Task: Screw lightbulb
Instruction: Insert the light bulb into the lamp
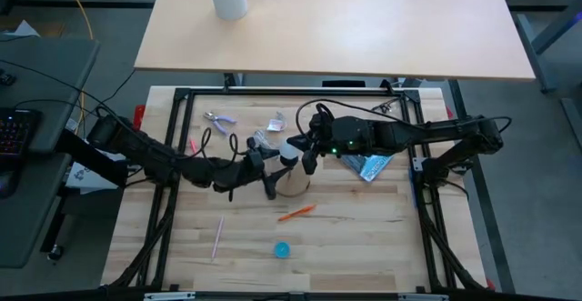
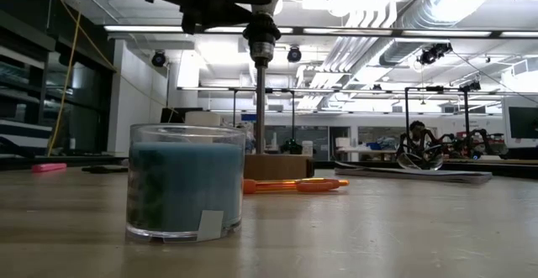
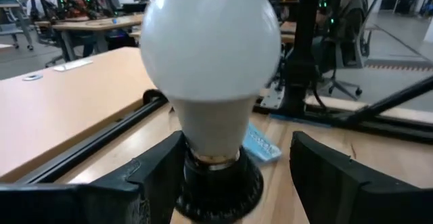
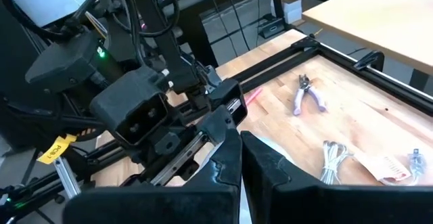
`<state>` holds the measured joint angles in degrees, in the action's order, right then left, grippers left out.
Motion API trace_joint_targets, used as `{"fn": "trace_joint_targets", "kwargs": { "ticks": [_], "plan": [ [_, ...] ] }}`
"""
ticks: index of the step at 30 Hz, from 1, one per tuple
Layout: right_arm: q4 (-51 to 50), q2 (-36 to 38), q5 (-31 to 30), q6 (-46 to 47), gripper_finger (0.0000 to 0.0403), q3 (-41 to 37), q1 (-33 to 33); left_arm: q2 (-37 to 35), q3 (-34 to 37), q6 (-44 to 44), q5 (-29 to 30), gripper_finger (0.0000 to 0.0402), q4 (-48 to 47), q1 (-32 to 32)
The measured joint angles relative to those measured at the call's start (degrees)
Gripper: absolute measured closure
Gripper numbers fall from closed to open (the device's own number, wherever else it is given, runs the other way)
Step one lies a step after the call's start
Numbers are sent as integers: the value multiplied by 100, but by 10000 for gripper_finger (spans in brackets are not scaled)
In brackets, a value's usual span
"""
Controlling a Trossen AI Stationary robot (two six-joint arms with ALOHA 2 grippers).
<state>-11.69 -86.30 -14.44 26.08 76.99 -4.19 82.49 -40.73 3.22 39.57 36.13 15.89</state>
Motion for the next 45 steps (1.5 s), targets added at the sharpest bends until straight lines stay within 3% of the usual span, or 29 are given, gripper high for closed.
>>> {"fn": "trace_joint_targets", "kwargs": {
  "ticks": [6, 15, 19, 26, 45],
  "plan": [
    [-2, 0, -2, -45, 403, 1, 0, -40, 2, 11, 249, 160, -154, 198],
    [-5, 0, 39, 90, 403, 1, 0, -553, 2, 518, 815, 160, -1528, 412],
    [-6, 0, 44, 72, 403, 1, 0, -680, 2, 630, 870, 160, -1507, 364],
    [-6, 0, 46, 47, 403, 1, 2, -692, 2, 671, 414, 160, -1197, 239],
    [-3, -1, 94, 44, 403, 1, 2, -792, 2, 669, 188, 160, -1182, 244]
  ]
}}
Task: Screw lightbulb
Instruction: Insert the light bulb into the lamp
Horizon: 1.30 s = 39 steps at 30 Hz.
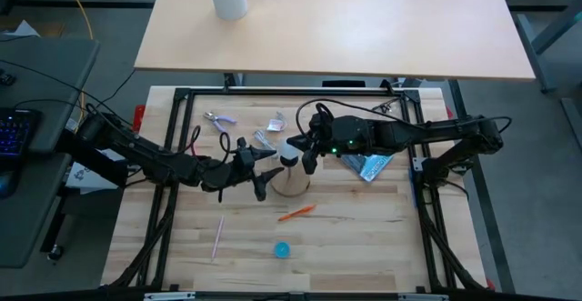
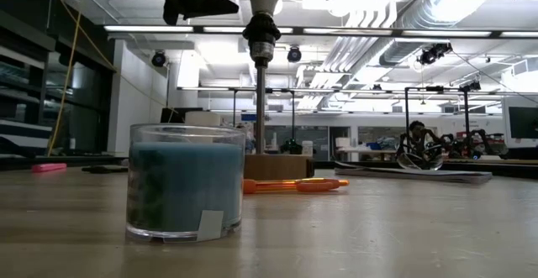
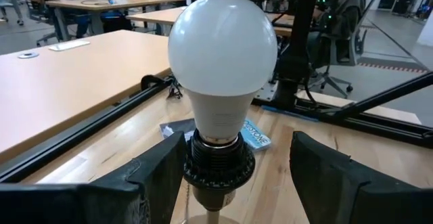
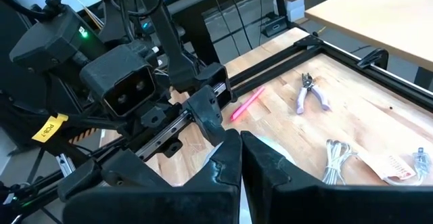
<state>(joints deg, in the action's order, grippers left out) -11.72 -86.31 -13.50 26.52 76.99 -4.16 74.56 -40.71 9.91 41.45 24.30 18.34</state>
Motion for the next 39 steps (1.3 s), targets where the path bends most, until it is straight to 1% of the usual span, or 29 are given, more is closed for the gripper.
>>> {"fn": "trace_joint_targets", "kwargs": {
  "ticks": [17, 34, 39],
  "plan": [
    [201, -15, 31, -108, 403, -4, -2, 0, 0, -7, -63, 160, -5, -1],
    [292, -10, 31, -406, 402, -9, -2, 0, -2, -4, -61, 160, -86, -1],
    [296, -6, 26, -455, 384, -9, -2, 0, -2, -4, -61, 160, -101, 0]
  ]
}}
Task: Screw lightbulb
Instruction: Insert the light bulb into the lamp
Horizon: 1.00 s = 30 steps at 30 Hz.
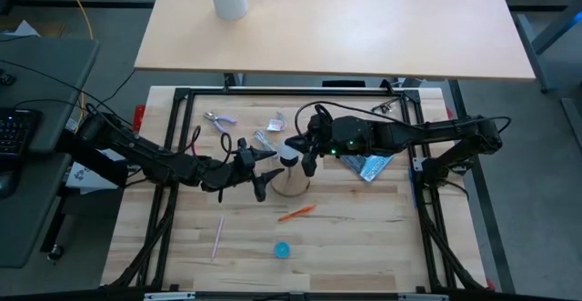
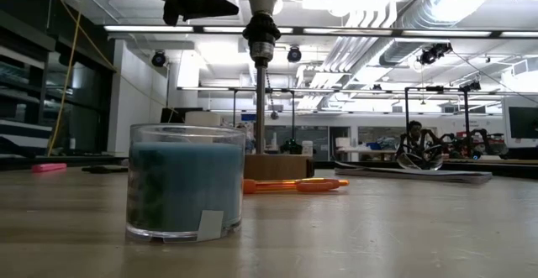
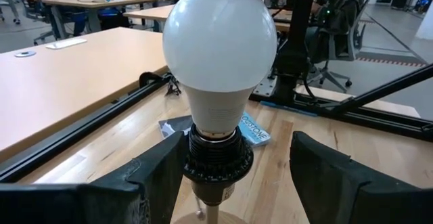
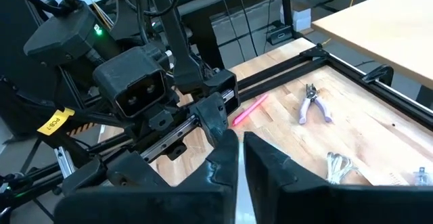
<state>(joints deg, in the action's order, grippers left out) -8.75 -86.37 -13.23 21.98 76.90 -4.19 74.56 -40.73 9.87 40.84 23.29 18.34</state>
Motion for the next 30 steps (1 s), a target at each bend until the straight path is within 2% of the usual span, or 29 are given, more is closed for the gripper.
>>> {"fn": "trace_joint_targets", "kwargs": {
  "ticks": [10, 15, 19, 23, 25, 27, 30],
  "plan": [
    [13, 29, -319, -25, 295, 0, 2, 0, 0, -4, 34, 160, -13, -6],
    [87, 157, -330, -277, 272, 0, 40, -22, 0, -497, 75, 160, -62, -6],
    [-80, 415, -447, -448, 270, 2, 129, -313, -2, -553, 479, 160, -336, 22],
    [-894, 772, -488, -263, 270, 7, 226, -943, -2, -395, 1218, 164, -1095, 139],
    [-1438, 896, -565, -107, 280, 7, 235, -1306, -2, -124, 1513, 180, -1576, 181],
    [-1991, 940, -629, 10, 309, 7, 222, -1630, 2, 281, 1571, 217, -2068, 191],
    [-2467, 864, -621, 115, 381, 5, 172, -1875, 173, 1052, 1447, 316, -2374, 177]
  ]
}}
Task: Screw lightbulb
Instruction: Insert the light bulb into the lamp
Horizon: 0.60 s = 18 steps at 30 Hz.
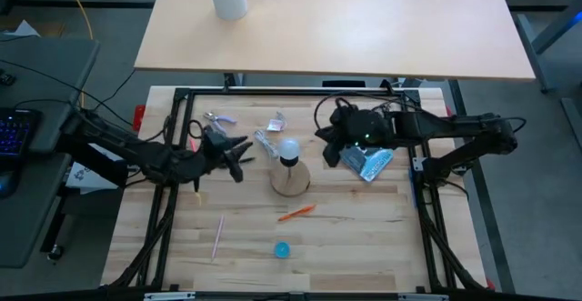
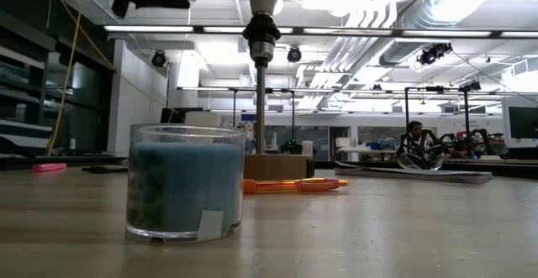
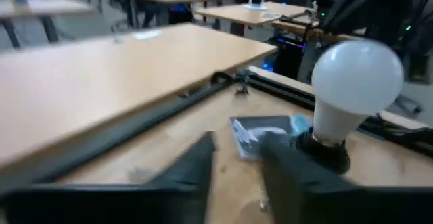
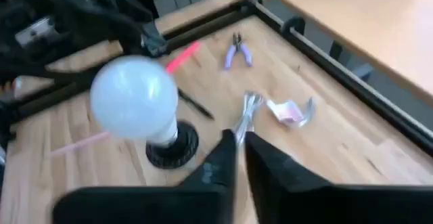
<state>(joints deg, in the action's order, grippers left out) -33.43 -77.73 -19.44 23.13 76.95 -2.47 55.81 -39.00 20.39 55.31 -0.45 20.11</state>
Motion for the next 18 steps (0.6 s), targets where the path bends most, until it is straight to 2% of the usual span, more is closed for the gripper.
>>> {"fn": "trace_joint_targets", "kwargs": {
  "ticks": [2, 3, 7, 12, 15, 18],
  "plan": [
    [174, -61, 31, 54, 391, -136, -21, 9, 170, 441, -297, 378, 86, -3],
    [356, -77, 49, 106, 393, -299, -20, 63, 272, 652, -420, 385, 232, -1],
    [1753, -99, 292, 444, 401, -1129, 90, 495, 344, 922, -874, 398, 1047, 107],
    [2959, -99, 351, 788, 402, -1862, 99, 1078, -146, 264, -938, 401, 1704, 288],
    [3654, -137, 394, 940, 402, -2117, 98, 1437, -435, -180, -1245, 401, 1690, 250],
    [3944, -147, 380, 969, 402, -2239, 99, 1723, -698, -559, -1491, 401, 1681, 152]
  ]
}}
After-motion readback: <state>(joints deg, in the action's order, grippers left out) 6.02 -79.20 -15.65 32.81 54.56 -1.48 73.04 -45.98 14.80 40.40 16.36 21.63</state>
